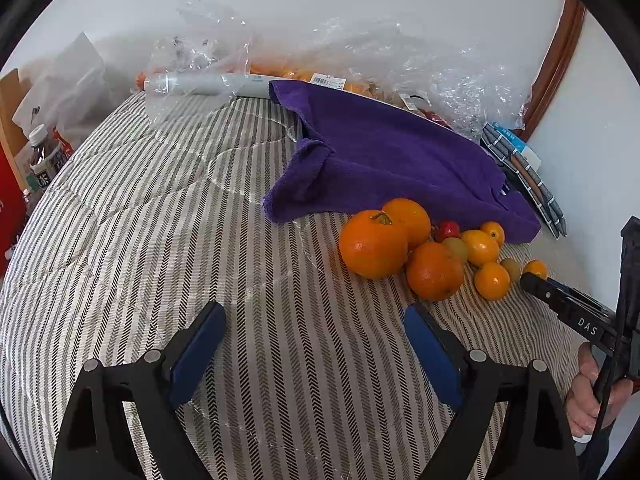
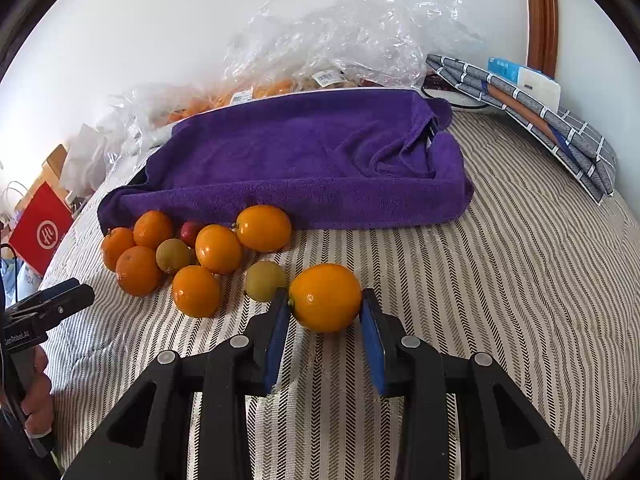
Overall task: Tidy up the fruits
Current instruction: 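Grasp the large orange with the left tool while the right tool holds the tangerine, then carry both fruits onto the purple towel and open both tools to release them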
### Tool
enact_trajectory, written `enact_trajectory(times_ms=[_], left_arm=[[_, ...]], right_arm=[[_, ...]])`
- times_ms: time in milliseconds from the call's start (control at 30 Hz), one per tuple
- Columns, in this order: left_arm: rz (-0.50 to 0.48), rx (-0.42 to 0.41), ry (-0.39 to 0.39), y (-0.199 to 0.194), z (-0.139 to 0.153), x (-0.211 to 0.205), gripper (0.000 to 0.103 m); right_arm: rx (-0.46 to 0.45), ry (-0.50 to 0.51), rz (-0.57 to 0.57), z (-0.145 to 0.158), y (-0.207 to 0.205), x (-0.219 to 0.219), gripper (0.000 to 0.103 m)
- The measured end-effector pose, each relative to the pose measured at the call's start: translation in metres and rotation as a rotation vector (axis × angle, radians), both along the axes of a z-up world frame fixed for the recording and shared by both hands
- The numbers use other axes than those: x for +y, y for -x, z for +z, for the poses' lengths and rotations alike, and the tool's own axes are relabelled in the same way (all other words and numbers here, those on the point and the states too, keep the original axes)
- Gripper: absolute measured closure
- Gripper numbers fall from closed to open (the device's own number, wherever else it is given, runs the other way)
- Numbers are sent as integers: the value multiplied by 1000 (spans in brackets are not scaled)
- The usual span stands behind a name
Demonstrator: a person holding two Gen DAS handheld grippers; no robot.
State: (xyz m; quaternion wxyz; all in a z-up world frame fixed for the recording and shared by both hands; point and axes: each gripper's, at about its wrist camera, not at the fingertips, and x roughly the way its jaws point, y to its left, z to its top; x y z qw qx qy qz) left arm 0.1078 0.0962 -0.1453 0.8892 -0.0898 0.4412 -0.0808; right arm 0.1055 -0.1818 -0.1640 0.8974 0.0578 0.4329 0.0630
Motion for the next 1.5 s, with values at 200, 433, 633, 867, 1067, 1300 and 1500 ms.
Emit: enact_trajectory(times_ms=[200,433,633,867,1067,1300,1500], left_arm=[[3,7,19,-2,0,0,14],[-40,-3,-192,-16,0,-39,14],[-32,36,-243,-33,-6,-46,14],[-28,33,-245,-39,-6,-48,18],[-50,5,-237,-46,-2,-58,48],[-121,-31,-139,-40,2,-56,63],[-94,-84,-74,-30,12,-49,63]], right_arm=[[-14,-10,3,3,2,-1,68],[-20,-49,-10,3,2,-9,68],[-31,-92,-8,4,4,-13,68],[-40,-113,-4,5,5,-15,68],[-43,-126,-6,5,6,-17,68],[-45,-137,-6,5,6,-18,68],[-64,-138,1,7,8,-16,68]])
